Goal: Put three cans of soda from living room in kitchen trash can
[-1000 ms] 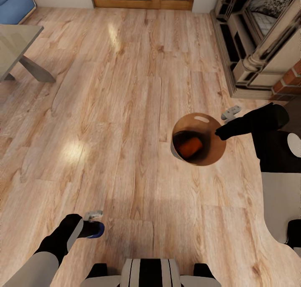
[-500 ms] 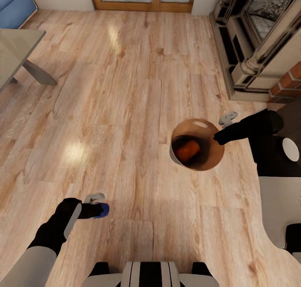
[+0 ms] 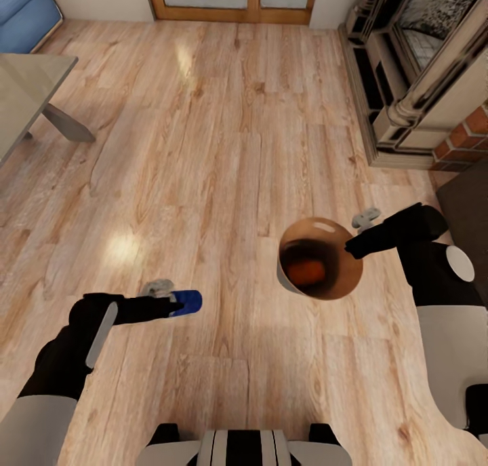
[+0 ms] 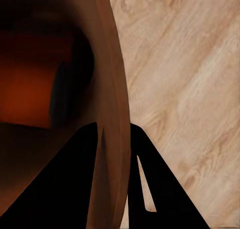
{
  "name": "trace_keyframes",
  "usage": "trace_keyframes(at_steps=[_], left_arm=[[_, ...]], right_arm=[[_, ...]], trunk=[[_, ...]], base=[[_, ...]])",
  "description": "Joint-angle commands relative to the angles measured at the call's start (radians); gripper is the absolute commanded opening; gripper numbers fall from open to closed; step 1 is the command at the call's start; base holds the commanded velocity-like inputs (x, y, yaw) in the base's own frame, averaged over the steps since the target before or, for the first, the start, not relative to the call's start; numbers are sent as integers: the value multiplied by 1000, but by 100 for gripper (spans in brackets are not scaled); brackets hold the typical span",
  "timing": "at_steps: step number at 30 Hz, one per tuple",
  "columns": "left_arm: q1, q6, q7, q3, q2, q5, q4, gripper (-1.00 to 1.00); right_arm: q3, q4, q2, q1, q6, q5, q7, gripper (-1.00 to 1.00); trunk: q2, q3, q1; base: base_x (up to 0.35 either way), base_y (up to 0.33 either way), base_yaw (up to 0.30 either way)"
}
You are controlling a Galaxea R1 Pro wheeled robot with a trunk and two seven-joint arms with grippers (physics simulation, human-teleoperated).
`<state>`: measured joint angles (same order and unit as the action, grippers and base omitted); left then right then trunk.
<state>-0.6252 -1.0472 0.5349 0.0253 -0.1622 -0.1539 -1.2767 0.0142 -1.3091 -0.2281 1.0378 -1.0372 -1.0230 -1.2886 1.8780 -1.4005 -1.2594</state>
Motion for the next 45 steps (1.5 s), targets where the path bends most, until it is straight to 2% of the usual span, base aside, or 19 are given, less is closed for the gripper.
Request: trace_keyframes(at_steps=[1,4,6,8,9,16,22,26,28,38,39,45], left_arm=[[-14,0,63,-1,-18,5,-14,-100],[-60,0,227,-4,-60,8,-28,-100],[-79,0,319,-5,-91,8,-33,-100],[-87,0,369,-5,-107,7,-37,-100],[-98,0,427,-5,-128,7,-40,-100],[-87,38,385,-45,-87,4,-1,-100],[-87,70,352,-79,-54,4,33,-100],[-87,92,329,-102,-54,4,35,-100],[-87,103,318,-113,-54,4,35,-100],[-129,55,363,-56,-111,-5,-22,-100],[-129,0,627,21,-181,-5,-53,-100],[-133,0,668,25,-193,-6,-52,-100]], right_arm=[[-1,2,-1,-3,-10,11,-8,-100],[-11,4,-2,-16,-10,12,-14,-100],[-46,5,-1,-28,-10,14,-17,-100],[-60,6,0,-32,-10,14,-18,-100],[-70,9,0,-35,-10,15,-19,-100],[-108,51,38,-71,93,-15,41,-100],[-142,85,72,-71,116,-40,91,-100],[-151,107,93,-71,131,-60,125,-100],[-151,118,93,-71,130,-62,141,-100],[-94,68,35,-14,175,-100,114,-100],[-21,-18,24,37,-10,-49,-57,-100],[-18,-23,23,40,-10,-56,-63,-100]], trunk=[[-7,3,4],[-28,13,15],[-42,19,23],[-56,25,31],[-63,28,35],[-63,28,35],[-63,28,35],[-63,28,35],[-63,28,35],[-133,60,73],[-140,63,77],[-182,82,100]], base=[[0,0,0],[0,0,0],[0,0,0],[0,0,0],[0,0,0],[0,0,0],[0,0,0],[0,0,0],[0,0,0],[0,0,0],[0,0,0],[0,0,0]])
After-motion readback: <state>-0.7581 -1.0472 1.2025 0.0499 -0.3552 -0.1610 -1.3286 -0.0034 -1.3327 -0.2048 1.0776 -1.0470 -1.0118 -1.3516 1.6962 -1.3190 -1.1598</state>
